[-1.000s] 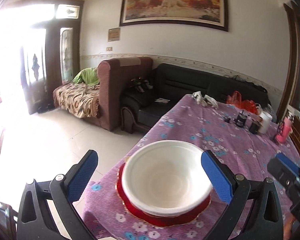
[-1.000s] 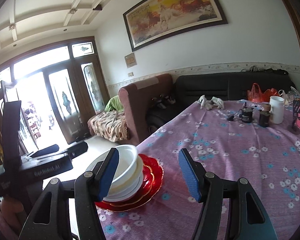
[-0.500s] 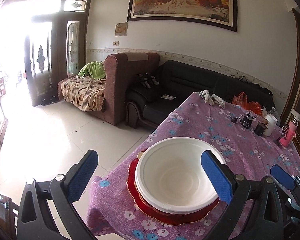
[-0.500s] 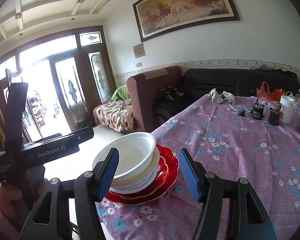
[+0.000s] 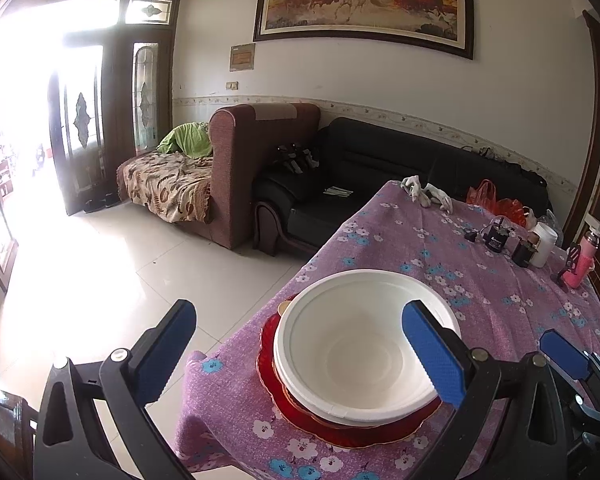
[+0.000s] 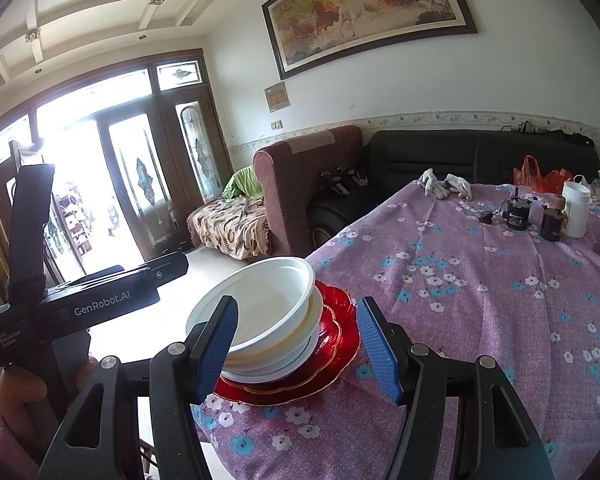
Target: Organize plates and bowls
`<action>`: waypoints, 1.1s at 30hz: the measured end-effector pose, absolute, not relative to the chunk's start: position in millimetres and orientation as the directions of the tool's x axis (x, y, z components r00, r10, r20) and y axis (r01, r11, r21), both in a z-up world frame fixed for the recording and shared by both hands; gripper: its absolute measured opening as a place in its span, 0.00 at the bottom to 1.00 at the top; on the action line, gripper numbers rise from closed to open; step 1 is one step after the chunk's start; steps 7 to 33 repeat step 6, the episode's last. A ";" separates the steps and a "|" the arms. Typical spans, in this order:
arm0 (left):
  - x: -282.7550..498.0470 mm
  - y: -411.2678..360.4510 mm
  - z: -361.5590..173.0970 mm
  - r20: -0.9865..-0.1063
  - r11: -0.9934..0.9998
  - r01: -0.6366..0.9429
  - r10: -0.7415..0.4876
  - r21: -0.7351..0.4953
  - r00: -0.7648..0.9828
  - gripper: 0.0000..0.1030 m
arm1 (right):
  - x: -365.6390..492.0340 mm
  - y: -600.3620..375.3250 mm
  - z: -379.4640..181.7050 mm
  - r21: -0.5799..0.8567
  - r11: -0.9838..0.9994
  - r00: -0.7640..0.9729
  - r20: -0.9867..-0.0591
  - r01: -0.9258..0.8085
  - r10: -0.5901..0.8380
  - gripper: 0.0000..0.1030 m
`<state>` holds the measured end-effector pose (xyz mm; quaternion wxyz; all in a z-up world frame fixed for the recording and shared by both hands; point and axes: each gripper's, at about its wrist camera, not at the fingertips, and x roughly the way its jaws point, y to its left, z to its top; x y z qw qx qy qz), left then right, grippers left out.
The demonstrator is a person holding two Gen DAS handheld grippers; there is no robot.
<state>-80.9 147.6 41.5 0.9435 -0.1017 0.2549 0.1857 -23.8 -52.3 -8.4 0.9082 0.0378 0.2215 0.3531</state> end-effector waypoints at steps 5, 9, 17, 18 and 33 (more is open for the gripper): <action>-79.9 145.3 37.7 -0.519 0.914 -0.395 0.293 -0.094 0.803 1.00 | -21.3 -52.6 -12.2 0.239 0.747 0.648 -0.381 -0.620 0.660 0.65; -79.6 144.9 38.1 -0.521 0.914 -0.393 0.290 -0.096 0.802 1.00 | -21.0 -53.4 -12.8 0.244 0.749 0.648 -0.382 -0.617 0.659 0.65; -79.6 144.9 38.1 -0.521 0.914 -0.393 0.290 -0.096 0.802 1.00 | -21.0 -53.4 -12.8 0.244 0.749 0.648 -0.382 -0.617 0.659 0.65; -79.6 144.9 38.1 -0.521 0.914 -0.393 0.290 -0.096 0.802 1.00 | -21.0 -53.4 -12.8 0.244 0.749 0.648 -0.382 -0.617 0.659 0.65; -79.6 144.9 38.1 -0.521 0.914 -0.393 0.290 -0.096 0.802 1.00 | -21.0 -53.4 -12.8 0.244 0.749 0.648 -0.382 -0.617 0.659 0.65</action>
